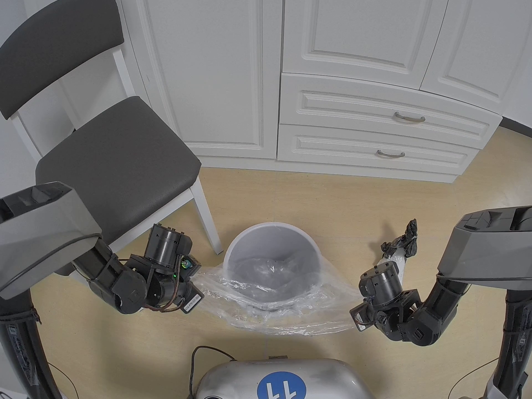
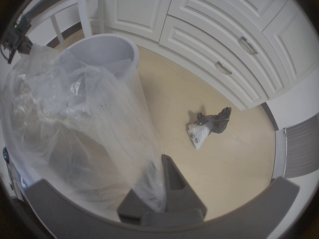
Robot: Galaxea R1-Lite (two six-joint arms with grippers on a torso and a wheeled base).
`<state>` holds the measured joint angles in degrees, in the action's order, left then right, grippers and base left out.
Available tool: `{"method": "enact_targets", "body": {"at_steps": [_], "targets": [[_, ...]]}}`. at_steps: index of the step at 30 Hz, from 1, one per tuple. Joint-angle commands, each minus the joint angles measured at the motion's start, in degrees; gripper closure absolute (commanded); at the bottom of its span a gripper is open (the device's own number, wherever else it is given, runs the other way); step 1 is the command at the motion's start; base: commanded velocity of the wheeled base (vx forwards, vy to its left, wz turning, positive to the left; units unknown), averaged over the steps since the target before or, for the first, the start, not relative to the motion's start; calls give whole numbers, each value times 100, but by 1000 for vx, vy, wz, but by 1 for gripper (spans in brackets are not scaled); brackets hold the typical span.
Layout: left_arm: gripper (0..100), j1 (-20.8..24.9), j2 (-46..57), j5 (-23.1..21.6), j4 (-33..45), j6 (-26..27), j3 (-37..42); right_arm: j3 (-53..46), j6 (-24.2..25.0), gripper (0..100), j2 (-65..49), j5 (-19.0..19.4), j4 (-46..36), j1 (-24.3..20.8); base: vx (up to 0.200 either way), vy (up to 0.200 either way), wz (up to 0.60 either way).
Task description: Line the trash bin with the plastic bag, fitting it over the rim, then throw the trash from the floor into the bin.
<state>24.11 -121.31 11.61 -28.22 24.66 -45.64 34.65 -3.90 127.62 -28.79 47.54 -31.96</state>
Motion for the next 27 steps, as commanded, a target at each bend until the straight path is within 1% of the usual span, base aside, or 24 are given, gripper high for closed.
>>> {"method": "enact_targets", "body": {"at_steps": [1,7,9,12,14,15,17,18,21,24,27], "targets": [[100,-65,151,-53,-43,39,99,-98,-41,100,-106,-12,9,-12,0,0,0],[100,-65,310,-88,-254,12,126,-125,-41,100,-273,-30,458,-29,0,0,0],[100,-56,318,-79,-368,4,161,-151,-58,100,-308,-179,625,-47,0,0,0],[100,-29,248,-79,-360,30,196,-239,-76,100,-247,-206,625,-73,0,0,0],[100,76,-16,-79,-368,30,152,-177,-155,100,96,-206,633,-91,0,0,0],[100,76,-16,-79,-368,30,152,-177,-155,100,96,-206,633,-91,0,0,0],[100,155,-402,-53,-483,-5,3,33,-137,100,544,-206,686,-38,0,0,0],[100,155,-420,-62,-491,-5,-6,42,-137,100,562,-206,686,-38,0,0,0],[100,146,-912,-18,-1063,-58,-156,271,-137,100,984,-232,941,59,0,0,0],[100,120,-1035,-9,-1361,-128,-191,288,-155,100,1054,-232,1187,94,0,0,0],[100,94,-965,-9,-1370,-128,-156,227,-172,100,1010,-232,1275,120,0,0,0]]}}
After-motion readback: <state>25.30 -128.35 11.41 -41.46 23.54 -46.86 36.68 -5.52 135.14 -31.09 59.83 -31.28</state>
